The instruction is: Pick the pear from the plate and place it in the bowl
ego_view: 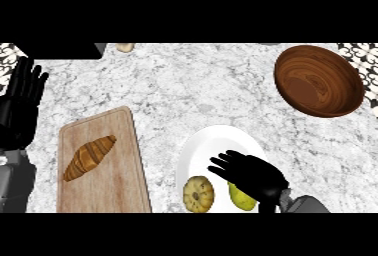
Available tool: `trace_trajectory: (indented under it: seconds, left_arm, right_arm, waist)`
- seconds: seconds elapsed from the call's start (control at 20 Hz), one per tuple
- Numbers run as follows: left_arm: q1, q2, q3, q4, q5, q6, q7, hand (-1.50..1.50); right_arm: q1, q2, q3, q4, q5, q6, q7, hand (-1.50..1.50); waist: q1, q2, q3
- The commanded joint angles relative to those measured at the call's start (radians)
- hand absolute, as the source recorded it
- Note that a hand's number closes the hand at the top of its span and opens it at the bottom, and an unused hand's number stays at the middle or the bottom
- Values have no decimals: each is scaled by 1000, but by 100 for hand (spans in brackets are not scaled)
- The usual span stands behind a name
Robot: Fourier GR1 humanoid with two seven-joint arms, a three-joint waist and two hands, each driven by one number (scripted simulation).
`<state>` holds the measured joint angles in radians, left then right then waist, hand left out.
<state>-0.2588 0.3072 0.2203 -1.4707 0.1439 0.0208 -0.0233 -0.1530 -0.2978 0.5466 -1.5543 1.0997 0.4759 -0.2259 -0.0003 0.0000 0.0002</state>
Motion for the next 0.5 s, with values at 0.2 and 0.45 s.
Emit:
trace_trajectory:
  seconds: [0.2,0.45]
  left_arm:
    - [-4,-18,4,18,-22,0,-31,0]
    - [23,-30,-23,-103,-28,22,74,0]
  right_arm:
    - [-73,56,-49,169,72,-82,-95,150]
    - [-35,49,-71,120,55,-154,-169,150]
  waist:
    - [2,0,0]
    - [3,-1,0]
